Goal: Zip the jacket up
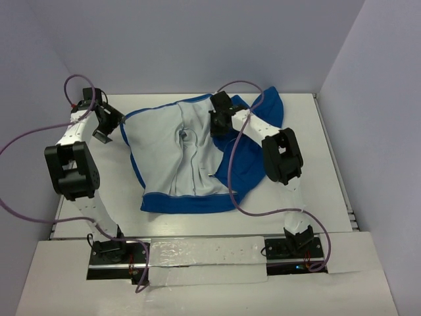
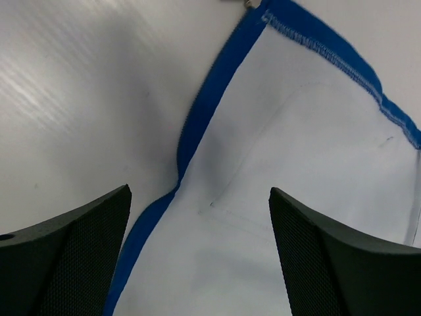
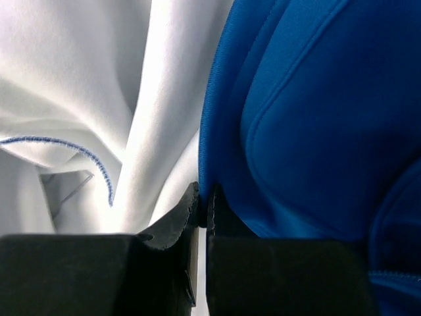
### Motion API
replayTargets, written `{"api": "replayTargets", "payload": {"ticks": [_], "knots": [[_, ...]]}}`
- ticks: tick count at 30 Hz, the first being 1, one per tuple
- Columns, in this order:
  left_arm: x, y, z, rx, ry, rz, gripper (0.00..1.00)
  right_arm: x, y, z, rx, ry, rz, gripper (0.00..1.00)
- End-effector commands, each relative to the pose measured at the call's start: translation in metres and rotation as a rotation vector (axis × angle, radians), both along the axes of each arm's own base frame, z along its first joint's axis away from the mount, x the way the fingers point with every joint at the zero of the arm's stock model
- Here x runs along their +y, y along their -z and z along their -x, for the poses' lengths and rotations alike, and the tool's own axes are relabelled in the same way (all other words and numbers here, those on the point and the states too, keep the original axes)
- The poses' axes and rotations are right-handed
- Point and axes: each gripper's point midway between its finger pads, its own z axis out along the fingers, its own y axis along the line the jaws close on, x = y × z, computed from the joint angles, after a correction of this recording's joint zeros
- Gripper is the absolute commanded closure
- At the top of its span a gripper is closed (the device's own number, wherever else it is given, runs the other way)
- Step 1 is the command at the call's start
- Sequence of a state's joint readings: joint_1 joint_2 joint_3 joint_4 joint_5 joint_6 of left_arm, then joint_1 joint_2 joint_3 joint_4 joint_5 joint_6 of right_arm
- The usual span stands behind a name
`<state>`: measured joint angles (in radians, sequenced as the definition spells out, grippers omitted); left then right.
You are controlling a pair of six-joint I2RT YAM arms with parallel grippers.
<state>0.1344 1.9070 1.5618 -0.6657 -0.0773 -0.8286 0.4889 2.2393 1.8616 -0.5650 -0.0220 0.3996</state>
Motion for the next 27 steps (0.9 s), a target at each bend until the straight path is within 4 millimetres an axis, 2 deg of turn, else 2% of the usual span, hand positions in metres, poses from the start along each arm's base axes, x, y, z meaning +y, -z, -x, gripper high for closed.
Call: {"api": "replayTargets", "payload": {"ticks": [1, 3, 6, 11, 15, 18, 21, 22, 24, 25, 27], "knots": [[0.011, -0.012, -0.042, -0.047, 0.047, -0.062, 0.1, 0.008, -0.052, 0.003, -0.081, -0.008, -0.107, 1.0], [0.018, 0.001, -0.06, -0.021, 0.051, -0.084, 0.12, 0.009, -0.054, 0.006, -0.078, -0.012, -0.117, 1.0], [0.024, 0.017, -0.076, 0.004, 0.049, -0.106, 0.14, 0.009, -0.058, 0.009, -0.078, -0.014, -0.128, 1.0], [0.034, 0.047, -0.09, 0.03, 0.03, -0.149, 0.18, 0.006, -0.061, 0.011, -0.083, -0.008, -0.123, 1.0], [0.015, 0.058, -0.098, 0.007, 0.08, -0.167, 0.19, 0.004, -0.058, 0.01, -0.076, 0.0, -0.109, 1.0], [0.002, 0.077, -0.102, 0.024, 0.117, -0.165, 0.27, 0.003, -0.056, 0.011, -0.07, 0.002, -0.103, 1.0], [-0.001, 0.087, -0.102, 0.048, 0.121, -0.145, 0.5, -0.002, -0.058, 0.012, -0.077, 0.022, -0.09, 1.0], [-0.002, 0.089, -0.103, 0.049, 0.128, -0.142, 0.61, -0.004, -0.06, 0.011, -0.084, 0.032, -0.085, 1.0], [-0.002, 0.084, -0.105, 0.036, 0.136, -0.145, 0.89, -0.007, -0.064, 0.01, -0.093, 0.043, -0.09, 1.0], [-0.002, 0.082, -0.106, 0.028, 0.144, -0.146, 0.9, -0.008, -0.066, 0.009, -0.098, 0.047, -0.094, 1.0], [-0.003, 0.055, -0.117, -0.041, 0.178, -0.165, 1.0, -0.015, -0.073, 0.007, -0.117, 0.072, -0.1, 1.0]]}}
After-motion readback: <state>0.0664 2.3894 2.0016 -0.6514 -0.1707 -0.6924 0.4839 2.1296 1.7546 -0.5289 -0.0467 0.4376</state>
